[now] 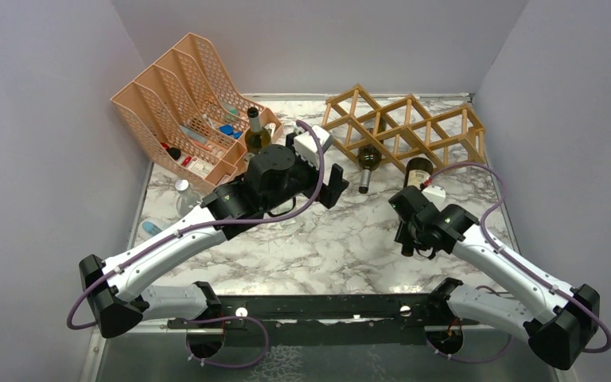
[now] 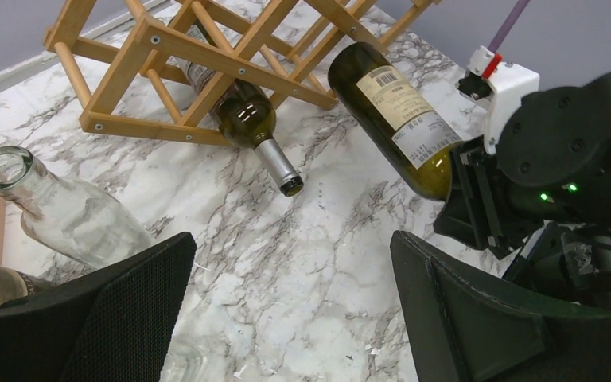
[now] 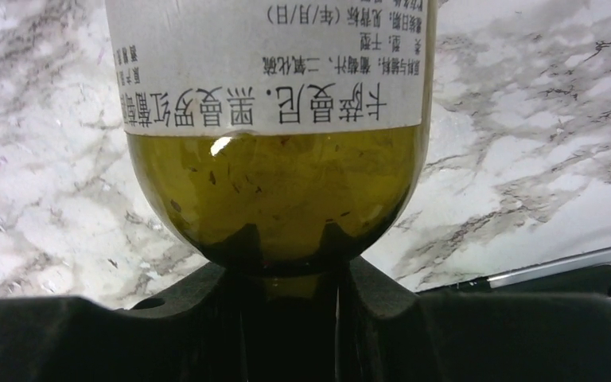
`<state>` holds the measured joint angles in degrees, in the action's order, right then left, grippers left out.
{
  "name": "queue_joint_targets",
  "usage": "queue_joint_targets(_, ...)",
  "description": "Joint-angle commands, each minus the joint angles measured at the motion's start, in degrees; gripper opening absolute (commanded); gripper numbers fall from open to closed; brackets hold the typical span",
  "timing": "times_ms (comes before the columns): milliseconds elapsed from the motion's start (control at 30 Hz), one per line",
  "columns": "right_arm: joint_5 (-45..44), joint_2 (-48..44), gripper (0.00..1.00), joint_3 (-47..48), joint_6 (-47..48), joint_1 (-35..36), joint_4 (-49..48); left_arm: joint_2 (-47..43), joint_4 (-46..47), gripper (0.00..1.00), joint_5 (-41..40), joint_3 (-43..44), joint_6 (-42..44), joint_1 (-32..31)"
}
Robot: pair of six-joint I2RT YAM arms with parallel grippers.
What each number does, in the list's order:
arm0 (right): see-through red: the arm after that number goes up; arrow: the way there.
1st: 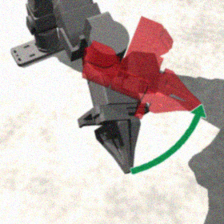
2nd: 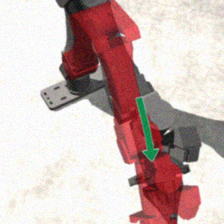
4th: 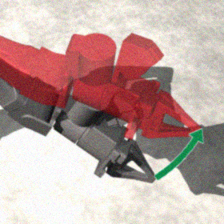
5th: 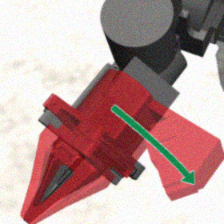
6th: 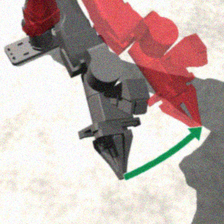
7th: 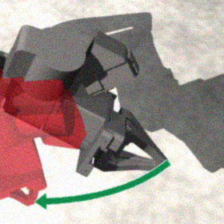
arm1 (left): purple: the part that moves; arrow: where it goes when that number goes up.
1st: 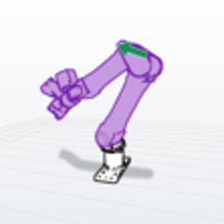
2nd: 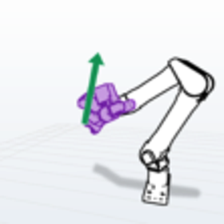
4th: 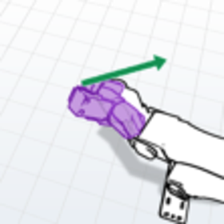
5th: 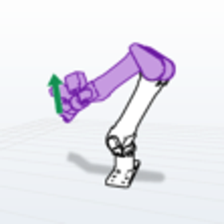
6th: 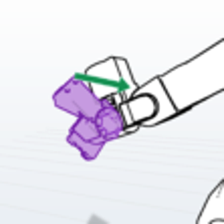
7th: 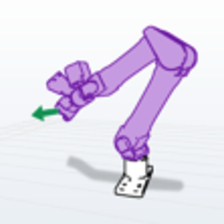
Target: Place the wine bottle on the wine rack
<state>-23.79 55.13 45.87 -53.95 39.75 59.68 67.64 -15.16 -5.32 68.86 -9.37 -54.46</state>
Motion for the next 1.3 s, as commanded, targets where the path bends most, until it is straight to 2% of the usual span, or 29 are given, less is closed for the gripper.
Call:
queue_joint_targets(0, -0.56, 0.65, 0.01, 0.3, 1.99, -3.79, -10.02, -1.19, -0.04, 0.99, 3.74, 0.59, 1.22, 0.05)
queue_joint_targets(367, 4.68, 6.35, 0.01, 0.83, 12.64, -12.05, -20.44, -4.4, -1.54, 0.99, 5.45, 0.89, 2.89, 0.06)
queue_joint_targets(633, 8.37, 9.31, 0.01, 2.9, 23.26, -14.39, -25.86, -5.26, -1.57, 0.99, 5.42, 0.36, 3.37, 0.05)
queue_joint_targets(967, 14.5, 10.93, 0.01, 3.61, 24.42, -22.07, -24.55, -6.3, -1.56, 0.99, 6.07, 0.15, 3.22, 0.05)
queue_joint_targets(1267, 16.16, 12.5, 0.01, 4.04, 28.46, -24.81, -25.8, -6.69, -1.39, 0.99, 6.41, -0.28, 2.95, 0.03)
